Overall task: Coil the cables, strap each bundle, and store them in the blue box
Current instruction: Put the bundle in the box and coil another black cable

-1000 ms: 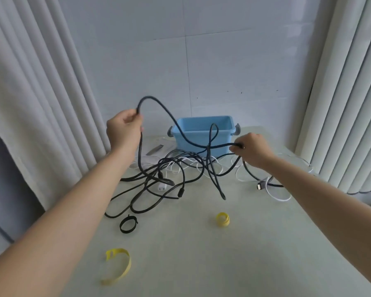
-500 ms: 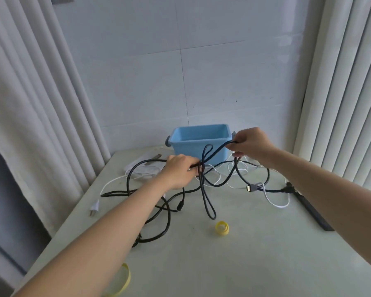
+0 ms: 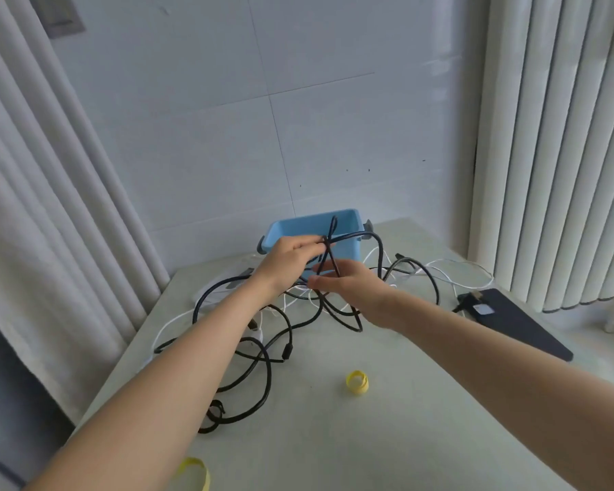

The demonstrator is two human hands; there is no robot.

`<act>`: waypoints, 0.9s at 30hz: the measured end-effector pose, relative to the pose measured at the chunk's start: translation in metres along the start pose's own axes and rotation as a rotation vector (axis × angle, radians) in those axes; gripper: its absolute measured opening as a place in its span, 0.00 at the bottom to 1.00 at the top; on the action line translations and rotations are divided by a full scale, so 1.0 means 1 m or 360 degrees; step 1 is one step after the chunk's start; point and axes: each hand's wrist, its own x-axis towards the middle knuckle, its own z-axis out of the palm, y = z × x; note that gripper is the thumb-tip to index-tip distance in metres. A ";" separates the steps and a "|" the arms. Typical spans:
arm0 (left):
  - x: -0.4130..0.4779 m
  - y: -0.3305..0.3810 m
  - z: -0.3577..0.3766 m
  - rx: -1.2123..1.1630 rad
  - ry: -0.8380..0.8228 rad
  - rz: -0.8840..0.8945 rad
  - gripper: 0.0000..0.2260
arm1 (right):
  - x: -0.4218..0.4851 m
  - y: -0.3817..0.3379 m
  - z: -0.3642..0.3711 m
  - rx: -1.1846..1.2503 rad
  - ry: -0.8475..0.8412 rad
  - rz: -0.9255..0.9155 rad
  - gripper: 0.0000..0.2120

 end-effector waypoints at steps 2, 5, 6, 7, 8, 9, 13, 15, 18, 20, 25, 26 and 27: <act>0.000 -0.005 -0.007 0.0019 0.0067 -0.0052 0.09 | 0.002 -0.007 -0.006 0.0045 -0.0065 -0.0022 0.06; -0.004 -0.019 -0.023 0.0238 0.0187 -0.0057 0.08 | 0.000 -0.016 -0.024 0.0099 0.0024 -0.0013 0.09; -0.007 -0.023 -0.027 0.0259 0.0230 -0.0087 0.07 | 0.002 -0.019 -0.034 0.0033 0.0108 -0.0008 0.10; -0.009 -0.026 -0.032 0.0226 0.0270 -0.0116 0.07 | 0.005 -0.022 -0.045 -0.0072 0.0209 -0.0016 0.10; -0.010 -0.029 -0.036 0.0153 0.0303 -0.0134 0.07 | 0.010 -0.024 -0.058 -0.0180 0.0319 -0.0034 0.10; -0.011 -0.031 -0.040 0.0072 0.0346 -0.0150 0.07 | 0.017 -0.024 -0.071 -0.0291 0.0430 -0.0056 0.09; -0.016 -0.029 -0.055 -0.0269 0.0606 -0.0157 0.08 | 0.039 -0.007 -0.122 -0.0801 0.0709 0.0017 0.08; -0.019 -0.019 -0.058 -0.0410 0.0741 -0.0145 0.08 | 0.039 0.008 -0.136 -0.1382 0.0701 0.0195 0.19; -0.015 -0.006 -0.063 -0.0577 0.0837 -0.0119 0.09 | 0.031 0.018 -0.124 -0.1618 0.0869 -0.0200 0.17; -0.012 -0.001 -0.066 -0.0670 0.0835 -0.0101 0.09 | 0.016 0.016 -0.098 -0.1241 0.0658 -0.0561 0.09; -0.002 0.011 -0.070 -0.0820 0.1006 -0.0068 0.09 | -0.011 0.032 -0.058 -0.1739 -0.0195 -0.0544 0.13; -0.001 0.010 -0.071 -0.0806 0.1060 -0.0077 0.09 | -0.009 0.039 -0.061 -0.1808 -0.0192 -0.0495 0.12; -0.001 0.008 -0.073 -0.0792 0.1121 -0.0104 0.09 | -0.007 0.044 -0.064 -0.1726 -0.0177 -0.0437 0.09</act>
